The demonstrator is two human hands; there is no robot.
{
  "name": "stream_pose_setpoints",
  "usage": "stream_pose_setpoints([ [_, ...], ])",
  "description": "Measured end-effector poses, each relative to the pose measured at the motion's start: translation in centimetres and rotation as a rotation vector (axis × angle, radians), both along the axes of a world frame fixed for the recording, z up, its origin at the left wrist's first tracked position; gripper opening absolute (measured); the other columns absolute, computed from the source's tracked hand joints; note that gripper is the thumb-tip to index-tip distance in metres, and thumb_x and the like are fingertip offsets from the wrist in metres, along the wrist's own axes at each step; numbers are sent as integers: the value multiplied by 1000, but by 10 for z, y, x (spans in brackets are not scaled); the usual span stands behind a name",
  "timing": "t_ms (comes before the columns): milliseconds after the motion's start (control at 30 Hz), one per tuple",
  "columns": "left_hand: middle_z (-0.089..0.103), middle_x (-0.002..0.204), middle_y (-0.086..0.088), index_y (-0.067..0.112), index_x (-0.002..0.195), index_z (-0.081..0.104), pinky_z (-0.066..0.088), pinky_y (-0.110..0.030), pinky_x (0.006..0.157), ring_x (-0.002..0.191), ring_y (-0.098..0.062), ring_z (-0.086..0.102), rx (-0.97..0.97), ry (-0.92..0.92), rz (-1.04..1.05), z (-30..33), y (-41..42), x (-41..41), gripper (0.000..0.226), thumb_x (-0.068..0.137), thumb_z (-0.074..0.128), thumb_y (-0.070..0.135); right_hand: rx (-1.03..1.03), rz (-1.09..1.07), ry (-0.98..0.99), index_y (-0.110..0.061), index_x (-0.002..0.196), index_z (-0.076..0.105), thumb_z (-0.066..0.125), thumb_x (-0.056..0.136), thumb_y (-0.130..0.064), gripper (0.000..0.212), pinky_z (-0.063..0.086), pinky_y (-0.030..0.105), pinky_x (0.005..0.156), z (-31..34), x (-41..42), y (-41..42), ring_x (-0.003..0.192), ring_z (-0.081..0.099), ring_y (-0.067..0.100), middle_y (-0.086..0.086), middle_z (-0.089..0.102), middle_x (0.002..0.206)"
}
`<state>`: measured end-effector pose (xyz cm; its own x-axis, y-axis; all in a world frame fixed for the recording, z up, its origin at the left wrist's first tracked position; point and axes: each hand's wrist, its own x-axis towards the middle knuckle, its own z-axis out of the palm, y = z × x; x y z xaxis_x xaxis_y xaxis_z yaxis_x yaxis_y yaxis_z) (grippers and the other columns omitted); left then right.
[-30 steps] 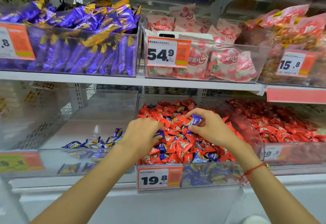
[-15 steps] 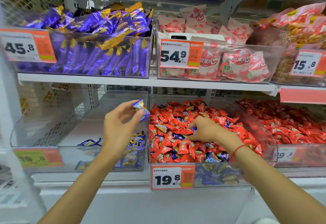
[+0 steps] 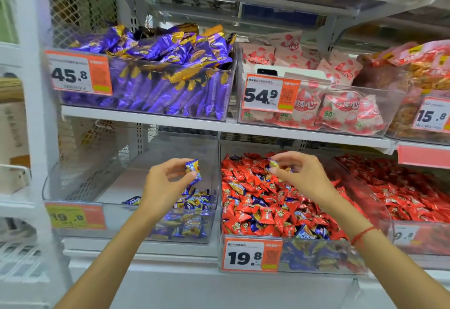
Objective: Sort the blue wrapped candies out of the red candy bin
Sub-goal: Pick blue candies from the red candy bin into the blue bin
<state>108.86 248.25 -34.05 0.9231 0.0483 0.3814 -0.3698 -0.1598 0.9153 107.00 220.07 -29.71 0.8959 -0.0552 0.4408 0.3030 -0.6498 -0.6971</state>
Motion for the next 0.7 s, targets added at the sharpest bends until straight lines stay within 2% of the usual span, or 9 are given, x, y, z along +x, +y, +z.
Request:
stream_pose_setpoints([
  [100, 73, 92, 5, 19, 101, 71, 51, -23, 82, 90, -11, 68, -1, 35, 44, -1, 12, 5, 22, 82, 73, 7, 30, 216, -12, -25, 97, 72, 77, 80, -22, 17, 53, 27, 77, 4, 6, 53, 80, 65, 0, -8, 72, 88],
  [200, 71, 90, 5, 20, 100, 69, 51, -24, 79, 90, -14, 67, 25, 49, 130, -3, 19, 10, 22, 83, 73, 6, -144, 313, -98, -20, 101, 71, 69, 86, -18, 16, 43, 12, 68, -1, 22, 107, 72, 58, -7, -10, 69, 88],
  [233, 71, 91, 2, 18, 101, 69, 52, -27, 81, 92, -17, 67, 37, 58, 152, -5, 20, 11, 22, 83, 73, 6, -196, 324, -103, -19, 105, 70, 67, 88, -18, 17, 43, 14, 70, -3, 28, 120, 75, 58, -5, -7, 68, 93],
  [333, 70, 106, -6, 11, 115, 68, 49, -35, 95, 106, -20, 64, 109, 99, 214, -10, 22, 13, 29, 86, 69, 10, -397, 316, 14, -23, 118, 65, 62, 91, -24, 27, 45, 30, 89, -5, 43, 134, 101, 57, 13, -1, 62, 120],
  [400, 68, 114, -4, 12, 120, 65, 46, -38, 101, 112, -19, 61, 152, 108, 242, -7, 23, 11, 31, 89, 66, 13, -411, 263, -10, -26, 117, 65, 59, 92, -27, 26, 43, 33, 95, -4, 44, 126, 110, 54, 14, -3, 61, 123],
  [500, 70, 106, 5, 19, 110, 69, 48, -33, 96, 103, -10, 64, 157, 54, 203, 0, 12, 5, 19, 92, 62, 18, -253, 24, -121, -26, 105, 69, 56, 93, -21, 19, 48, 30, 84, -4, 43, 98, 92, 59, 11, -7, 68, 105],
  [567, 69, 106, 11, 23, 112, 68, 48, -28, 91, 96, -1, 63, 211, 27, 121, 4, -5, -3, 21, 93, 61, 25, -289, -75, -51, -25, 101, 69, 56, 92, -16, 18, 50, 28, 78, -10, 47, 77, 85, 61, 11, -5, 70, 99],
  [600, 68, 111, 14, 25, 117, 66, 48, -27, 91, 96, 1, 62, 248, 27, 64, 3, -15, -6, 25, 93, 61, 29, -354, -48, 37, -23, 103, 69, 56, 92, -17, 18, 49, 27, 78, -16, 50, 71, 86, 61, 11, -4, 70, 102],
  [700, 59, 127, 18, 29, 133, 53, 49, -34, 97, 108, 0, 60, 356, 52, -103, -7, -40, -11, 42, 92, 61, 35, -631, 118, 265, -22, 126, 60, 58, 93, -30, 34, 45, 32, 95, -34, 50, 70, 114, 56, 19, 0, 62, 128],
])
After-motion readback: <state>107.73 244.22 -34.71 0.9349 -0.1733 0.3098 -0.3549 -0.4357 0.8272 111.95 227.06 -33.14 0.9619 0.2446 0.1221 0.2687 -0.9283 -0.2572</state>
